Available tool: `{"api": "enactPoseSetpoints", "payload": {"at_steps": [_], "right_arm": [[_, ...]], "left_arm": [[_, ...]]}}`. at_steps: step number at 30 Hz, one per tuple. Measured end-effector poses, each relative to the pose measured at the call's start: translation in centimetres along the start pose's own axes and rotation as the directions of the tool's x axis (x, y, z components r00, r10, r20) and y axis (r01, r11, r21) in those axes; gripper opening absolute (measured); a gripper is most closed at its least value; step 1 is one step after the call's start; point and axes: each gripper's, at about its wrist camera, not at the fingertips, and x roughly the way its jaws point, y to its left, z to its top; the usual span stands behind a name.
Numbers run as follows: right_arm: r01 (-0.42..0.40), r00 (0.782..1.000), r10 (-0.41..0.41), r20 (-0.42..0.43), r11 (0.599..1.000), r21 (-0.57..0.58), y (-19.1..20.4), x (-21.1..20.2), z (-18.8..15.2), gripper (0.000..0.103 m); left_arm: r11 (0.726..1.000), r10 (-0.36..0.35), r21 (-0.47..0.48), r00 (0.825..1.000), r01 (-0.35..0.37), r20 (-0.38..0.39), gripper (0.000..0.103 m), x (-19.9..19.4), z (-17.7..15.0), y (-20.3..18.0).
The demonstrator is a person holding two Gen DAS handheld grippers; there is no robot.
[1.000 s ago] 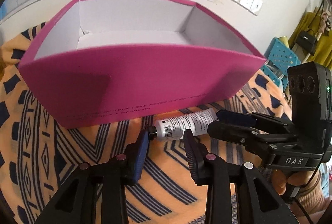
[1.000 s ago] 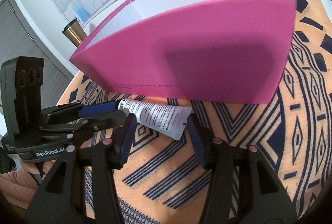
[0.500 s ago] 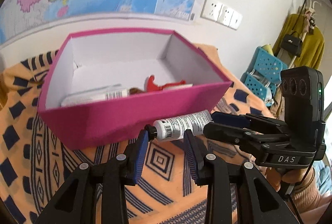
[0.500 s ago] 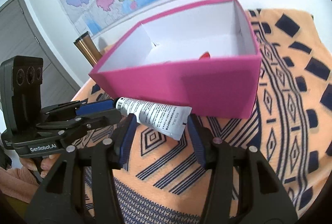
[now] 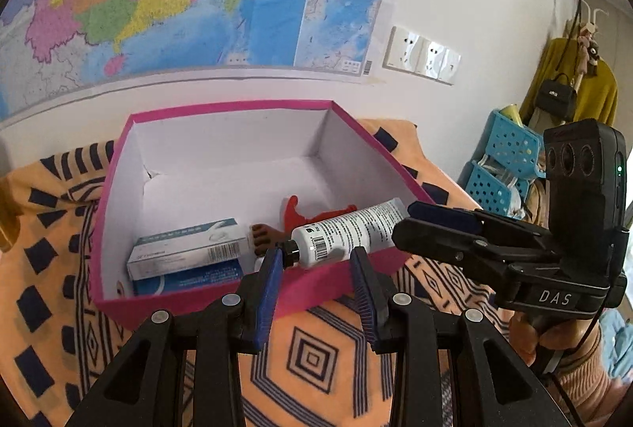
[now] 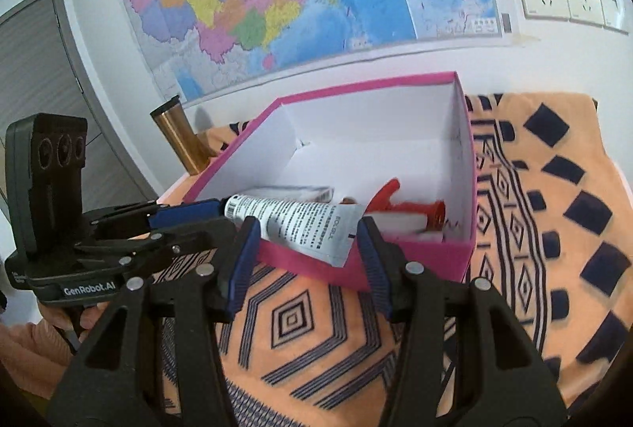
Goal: Organize rigid objects
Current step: 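Lift the tube with both tools and carry it over the magenta box, then lower the tube into the magenta box and open both tools, then withdraw both tools from the magenta box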
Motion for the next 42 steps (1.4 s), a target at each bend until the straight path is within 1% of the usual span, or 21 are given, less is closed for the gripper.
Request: {"api": "enactPoseSetpoints", "payload": {"at_steps": [9, 11, 14, 16, 17, 19, 20, 22, 24, 26, 28, 30, 33, 35, 42], "right_arm": [[0.024, 0.999, -0.023, -0.042, 1.000, 0.020, -1.9, 2.9, 0.9, 0.054], [0.031, 0.999, -0.031, -0.041, 1.000, 0.004, -1.8, 3.0, 0.8, 0.053], [0.044, 0.998, -0.045, -0.047, 0.999, -0.016, -1.6, 2.9, 0.7, 0.053], [0.048, 0.998, -0.048, -0.041, 0.999, -0.018, -1.5, 2.6, 0.5, 0.053], [0.047, 0.998, -0.048, -0.035, 0.999, -0.016, -1.4, 2.3, 0.4, 0.053], [0.042, 0.999, -0.043, -0.027, 0.999, -0.017, -1.2, 1.9, 0.2, 0.053], [0.042, 0.999, -0.043, -0.020, 0.999, -0.021, -1.0, 1.5, 0.0, 0.054], [0.040, 0.999, -0.040, -0.007, 0.999, -0.028, -0.6, 0.9, -0.4, 0.058], [0.042, 0.999, -0.042, 0.011, 0.999, -0.034, 0.0, 0.2, -0.9, 0.068], [0.048, 0.999, -0.048, 0.013, 0.998, -0.041, 0.5, -0.1, -1.4, 0.071], [0.063, 0.998, -0.062, 0.014, 0.996, -0.055, 1.3, -0.2, -2.3, 0.076], [0.083, 0.996, -0.082, 0.017, 0.994, -0.067, 1.9, -0.1, -3.0, 0.085], [0.110, 0.994, -0.108, 0.022, 0.992, -0.067, 2.4, -0.1, -3.9, 0.089], [0.131, 0.991, -0.130, 0.024, 0.990, -0.060, 2.6, 0.0, -4.5, 0.095], [0.168, 0.986, -0.168, 0.009, 0.984, -0.065, 3.2, 0.3, -5.7, 0.095]], "left_arm": [[0.999, 0.031, -0.036, 0.998, -0.033, -0.047, 0.034, 3.3, 0.8, 1.4], [0.998, 0.037, -0.050, 0.998, -0.040, -0.055, 0.037, 3.6, 0.6, 1.7], [0.997, 0.054, -0.053, 0.998, -0.056, -0.041, 0.042, 3.1, 0.4, 1.8], [0.997, 0.059, -0.048, 0.998, -0.060, -0.022, 0.053, 2.5, 0.1, 1.7], [0.997, 0.064, -0.044, 0.998, -0.065, -0.007, 0.055, 2.0, -0.1, 1.6], [0.997, 0.074, -0.036, 0.997, -0.073, 0.018, 0.068, 1.1, -0.5, 1.5], [0.996, 0.078, -0.036, 0.997, -0.077, 0.030, 0.071, 0.5, -0.9, 1.4], [0.996, 0.078, -0.035, 0.996, -0.076, 0.051, 0.084, -0.2, -1.2, 1.4], [0.996, 0.089, -0.038, 0.993, -0.086, 0.073, 0.089, -1.2, -1.9, 1.3], [0.995, 0.095, -0.040, 0.992, -0.092, 0.087, 0.091, -1.9, -2.3, 1.3], [0.993, 0.109, -0.044, 0.989, -0.105, 0.099, 0.102, -2.5, -2.8, 1.2], [0.991, 0.126, -0.058, 0.985, -0.120, 0.114, 0.103, -3.1, -3.4, 1.2], [0.985, 0.157, -0.086, 0.982, -0.148, 0.110, 0.103, -3.4, -4.2, 1.6], [0.978, 0.189, -0.107, 0.977, -0.179, 0.101, 0.103, -3.5, -4.8, 2.0], [0.963, 0.234, -0.153, 0.970, -0.223, 0.058, 0.103, -3.4, -6.4, 3.1]]}}
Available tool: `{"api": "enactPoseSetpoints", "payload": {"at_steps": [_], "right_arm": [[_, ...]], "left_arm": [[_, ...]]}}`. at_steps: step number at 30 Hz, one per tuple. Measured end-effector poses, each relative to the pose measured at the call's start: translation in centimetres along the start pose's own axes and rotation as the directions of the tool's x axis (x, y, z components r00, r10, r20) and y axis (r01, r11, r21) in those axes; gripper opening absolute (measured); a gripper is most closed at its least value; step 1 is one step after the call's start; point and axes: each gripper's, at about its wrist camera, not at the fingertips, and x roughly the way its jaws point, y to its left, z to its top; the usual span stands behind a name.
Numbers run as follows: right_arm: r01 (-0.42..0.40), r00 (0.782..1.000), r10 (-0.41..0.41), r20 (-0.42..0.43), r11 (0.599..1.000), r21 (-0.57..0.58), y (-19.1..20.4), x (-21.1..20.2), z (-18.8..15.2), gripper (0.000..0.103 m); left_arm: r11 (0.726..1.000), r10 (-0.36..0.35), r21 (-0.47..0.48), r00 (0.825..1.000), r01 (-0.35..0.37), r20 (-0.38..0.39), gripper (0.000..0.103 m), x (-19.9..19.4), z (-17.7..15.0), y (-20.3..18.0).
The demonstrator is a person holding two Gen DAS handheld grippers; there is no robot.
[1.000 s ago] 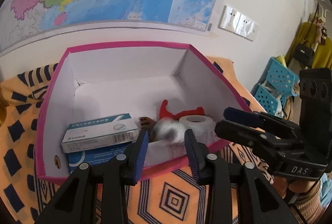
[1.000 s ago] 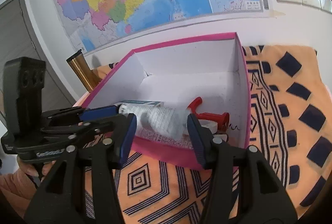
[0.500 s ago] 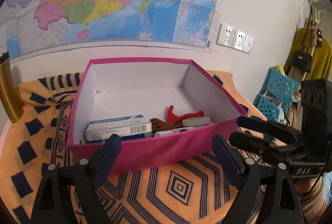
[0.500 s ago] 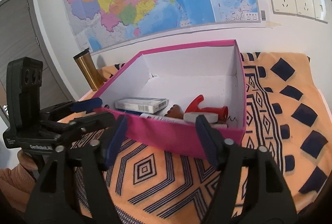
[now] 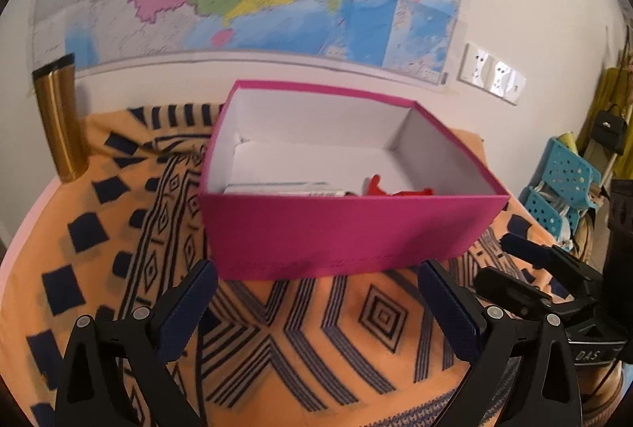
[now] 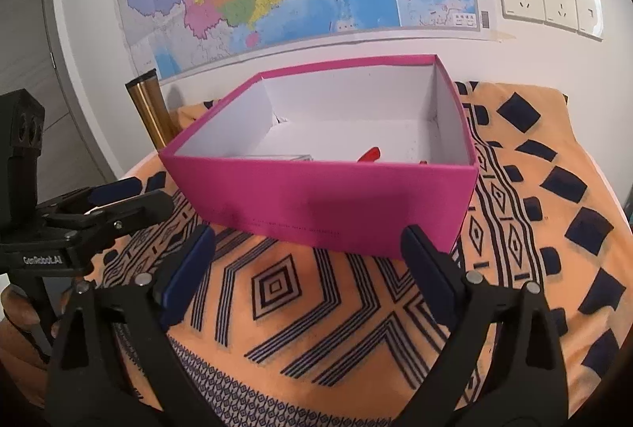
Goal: Organize rigid objects
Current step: 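Withdraw both tools from the magenta box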
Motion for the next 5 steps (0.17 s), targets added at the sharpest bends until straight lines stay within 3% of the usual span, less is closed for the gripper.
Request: {"api": "enactPoseSetpoints", "payload": {"at_steps": [5], "right_arm": [[0.005, 1.000, -0.005, -0.008, 1.000, -0.002, 0.31, 0.07, -0.66, 0.095]], "left_arm": [[1.000, 0.016, -0.004, 0.999, -0.016, -0.028, 0.103, 0.54, -0.78, 0.19]]}}
